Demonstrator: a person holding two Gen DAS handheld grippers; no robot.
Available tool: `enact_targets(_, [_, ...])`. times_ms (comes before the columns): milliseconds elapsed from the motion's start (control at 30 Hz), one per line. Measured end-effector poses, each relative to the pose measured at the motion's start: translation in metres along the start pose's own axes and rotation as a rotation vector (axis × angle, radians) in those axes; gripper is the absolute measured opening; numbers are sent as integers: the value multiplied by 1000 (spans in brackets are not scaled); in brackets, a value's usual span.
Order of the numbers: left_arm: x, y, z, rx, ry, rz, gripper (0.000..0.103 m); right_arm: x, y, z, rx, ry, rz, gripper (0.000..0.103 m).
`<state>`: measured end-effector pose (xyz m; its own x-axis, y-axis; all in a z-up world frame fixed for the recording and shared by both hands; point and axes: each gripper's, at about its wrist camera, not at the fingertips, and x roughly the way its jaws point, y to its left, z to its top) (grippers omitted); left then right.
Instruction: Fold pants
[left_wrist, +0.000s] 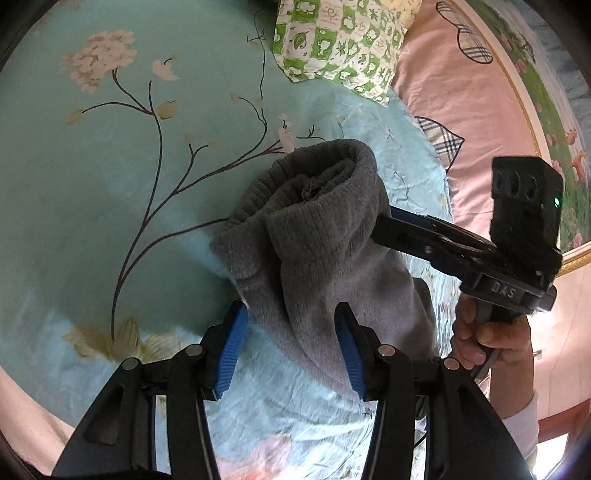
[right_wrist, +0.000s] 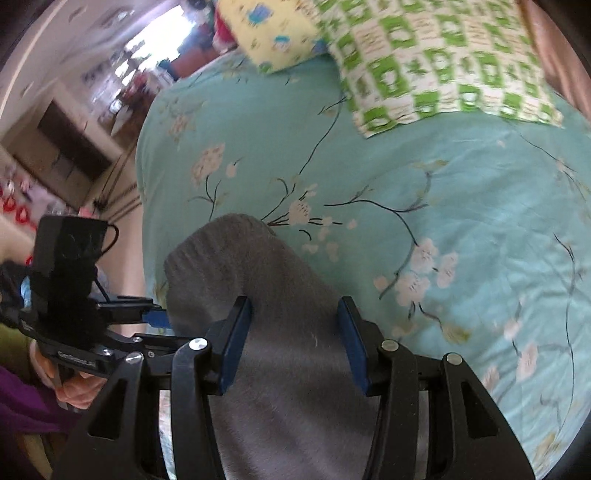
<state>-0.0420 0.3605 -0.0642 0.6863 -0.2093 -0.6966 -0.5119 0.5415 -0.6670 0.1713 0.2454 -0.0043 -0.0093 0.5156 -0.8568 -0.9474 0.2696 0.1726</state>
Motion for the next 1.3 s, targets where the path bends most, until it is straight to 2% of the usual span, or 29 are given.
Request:
enact_targets(233, [7,-1,4,7,-18,9,38,19,-11,13,11,43,28,50])
enact_targets(300, [7,-1,3,17,-22,15,33,21,-12,13,15,38,36,45])
enact_targets(367, [8,-2,3,29,-27,17,25,20,-11,11,27,29,48,34])
enact_targets(467, [8,-6,3,44,-32,21,21,18,-8,7,34,9,49,26])
enact_targets(567, [4,-16,3,75,-48,30,18,12,-5,4,42,-20,47,22])
enact_targets(800, [-18,-41,1,130,-82,5,16,-24,-4,-9,82,-126,56,19])
enact_targets(1000, [-34,-79,-3,220,-118,-17,16,-63,-3,-27,117,-238,68,19])
enact_targets(1300, [-50,-139,-23,351,-118,-108,16,-120,-9,-65,192,-404,85,18])
